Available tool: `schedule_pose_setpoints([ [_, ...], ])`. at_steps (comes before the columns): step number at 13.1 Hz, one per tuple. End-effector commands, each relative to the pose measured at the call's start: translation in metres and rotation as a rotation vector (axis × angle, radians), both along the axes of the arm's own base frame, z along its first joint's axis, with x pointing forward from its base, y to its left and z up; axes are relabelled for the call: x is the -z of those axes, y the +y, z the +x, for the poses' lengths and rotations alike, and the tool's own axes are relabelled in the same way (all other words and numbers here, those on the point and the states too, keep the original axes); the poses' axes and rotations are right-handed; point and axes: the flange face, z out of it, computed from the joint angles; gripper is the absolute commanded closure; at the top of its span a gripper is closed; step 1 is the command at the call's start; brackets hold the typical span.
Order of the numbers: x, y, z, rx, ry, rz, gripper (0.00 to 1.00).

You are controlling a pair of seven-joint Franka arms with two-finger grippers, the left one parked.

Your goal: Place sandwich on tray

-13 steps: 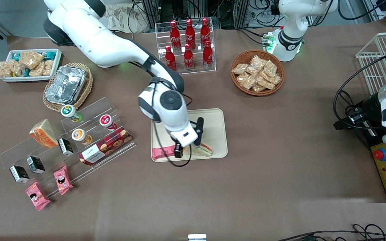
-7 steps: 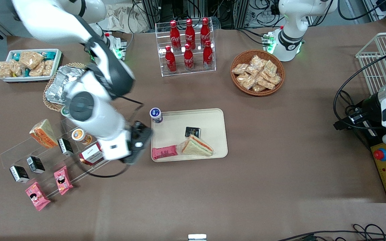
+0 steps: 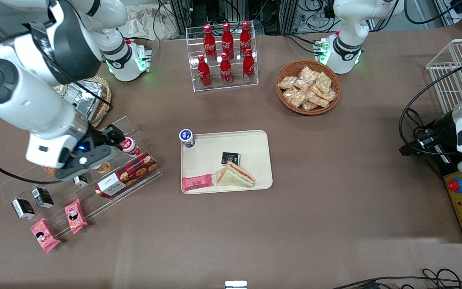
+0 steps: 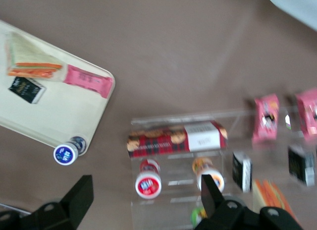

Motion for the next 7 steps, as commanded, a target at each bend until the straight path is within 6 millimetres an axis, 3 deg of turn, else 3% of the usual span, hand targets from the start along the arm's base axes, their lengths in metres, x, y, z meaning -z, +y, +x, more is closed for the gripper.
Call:
schedule_pose_setpoints([
  [1, -0.014, -0.056, -0.005, 0.16, 0.026, 0.05, 0.03],
  [4, -0.025, -0.105, -0.009, 0.249, 0.036, 0.039, 0.03],
  [7, -0.032, -0.129, -0.012, 0.291, 0.033, 0.033, 0.02],
])
